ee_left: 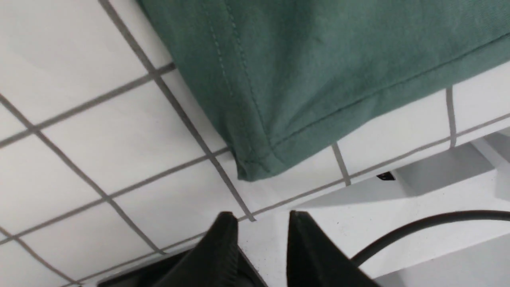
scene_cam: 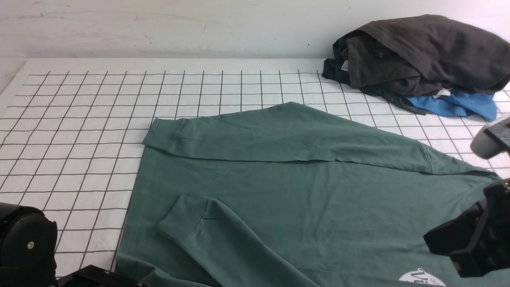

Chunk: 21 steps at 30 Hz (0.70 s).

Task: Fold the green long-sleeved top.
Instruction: Use the left arm to clamp the cuff farthest from it

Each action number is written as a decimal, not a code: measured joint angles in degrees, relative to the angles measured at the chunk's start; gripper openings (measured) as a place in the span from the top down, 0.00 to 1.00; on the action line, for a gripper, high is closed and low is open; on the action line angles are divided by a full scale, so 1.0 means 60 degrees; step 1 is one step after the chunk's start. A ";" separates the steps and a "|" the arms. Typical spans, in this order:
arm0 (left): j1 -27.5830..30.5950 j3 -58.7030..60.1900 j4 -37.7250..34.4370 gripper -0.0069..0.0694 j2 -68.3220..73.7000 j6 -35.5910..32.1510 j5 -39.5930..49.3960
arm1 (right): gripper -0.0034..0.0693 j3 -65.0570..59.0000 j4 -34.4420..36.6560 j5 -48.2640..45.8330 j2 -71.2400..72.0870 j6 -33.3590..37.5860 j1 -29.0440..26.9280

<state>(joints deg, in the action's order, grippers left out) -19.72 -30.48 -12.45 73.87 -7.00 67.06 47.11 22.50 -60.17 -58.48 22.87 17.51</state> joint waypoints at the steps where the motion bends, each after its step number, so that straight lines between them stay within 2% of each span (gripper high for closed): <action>1: 0.0000 -0.0050 0.0000 0.59 -0.0237 0.0000 0.0000 | 0.97 0.0000 0.0000 0.0000 0.0000 0.0000 0.0000; 2: 0.0000 -0.0063 0.0000 0.59 -0.0305 0.0000 0.0009 | 0.97 0.0000 0.0000 0.0000 0.0000 0.0000 0.0000; 5: 0.0000 -0.0803 0.0053 0.48 -0.0876 0.0044 0.0027 | 0.97 0.0000 0.0000 0.0000 0.0000 0.0000 0.0000; 8: 0.0000 -0.1571 0.0144 0.45 -0.1049 0.0148 -0.0045 | 0.97 0.0000 -0.0009 0.0000 0.0000 0.0000 0.0000; 11: 0.0000 -0.3390 0.0685 0.43 -0.0711 0.0412 -0.0426 | 0.97 0.0000 -0.0030 0.0008 0.0000 0.0003 0.0000; 16: 0.0250 -0.5397 0.1218 0.43 0.0800 0.0502 -0.0480 | 0.97 0.0018 -0.0135 -0.0001 0.0000 0.0003 0.0000; 21: 0.1042 -0.7744 0.1358 0.43 0.3339 0.0459 -0.0508 | 0.97 0.0018 -0.0157 -0.0233 0.0000 0.0003 0.0000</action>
<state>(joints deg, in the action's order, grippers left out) -13.46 -76.95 -4.30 93.90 -4.25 64.01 47.22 21.56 -61.57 -58.48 22.89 17.51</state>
